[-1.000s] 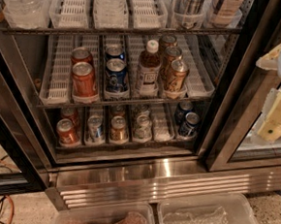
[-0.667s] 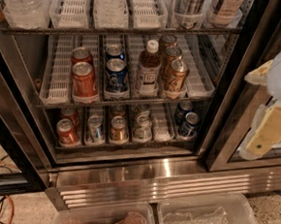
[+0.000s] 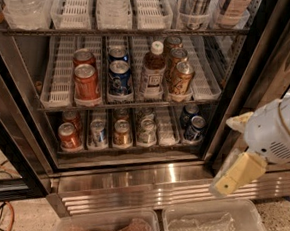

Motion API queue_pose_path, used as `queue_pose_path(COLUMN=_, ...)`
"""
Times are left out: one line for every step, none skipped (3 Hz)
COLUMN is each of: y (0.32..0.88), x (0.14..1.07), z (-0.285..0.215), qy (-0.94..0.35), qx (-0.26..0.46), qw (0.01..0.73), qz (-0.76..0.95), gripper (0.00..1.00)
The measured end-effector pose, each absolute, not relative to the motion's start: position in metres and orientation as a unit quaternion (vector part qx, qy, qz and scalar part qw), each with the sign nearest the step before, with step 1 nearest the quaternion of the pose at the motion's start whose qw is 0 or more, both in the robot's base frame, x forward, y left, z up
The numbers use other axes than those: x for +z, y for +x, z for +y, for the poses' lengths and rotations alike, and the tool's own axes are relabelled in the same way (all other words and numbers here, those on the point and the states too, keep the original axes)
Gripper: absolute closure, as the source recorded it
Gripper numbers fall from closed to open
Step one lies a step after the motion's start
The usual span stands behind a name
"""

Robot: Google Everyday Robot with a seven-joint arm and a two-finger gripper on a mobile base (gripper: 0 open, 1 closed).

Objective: Pick redbull can from bottom shelf of fridge

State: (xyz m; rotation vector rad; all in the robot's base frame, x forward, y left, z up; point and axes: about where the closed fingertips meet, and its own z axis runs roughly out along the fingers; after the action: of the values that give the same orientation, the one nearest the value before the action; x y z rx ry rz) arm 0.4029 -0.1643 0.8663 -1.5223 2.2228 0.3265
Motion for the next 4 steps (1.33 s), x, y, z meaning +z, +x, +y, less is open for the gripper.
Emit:
queue_pose_path(y=0.403, x=0.846, z=-0.132, qy=-0.509, qx=0.126, qw=0.242, qz=0.816, gripper=0.00)
queue_pose_path(y=0.414, x=0.846, z=-0.131, qy=-0.500, qx=0.115, qw=0.262, qz=0.818, gripper=0.00)
queue_pose_path(y=0.414, x=0.846, z=-0.131, qy=-0.500, qx=0.115, qw=0.262, qz=0.817, gripper=0.00)
queue_pose_path(y=0.417, x=0.833, z=-0.120, qy=-0.502, qx=0.129, qw=0.259, qz=0.815, gripper=0.00)
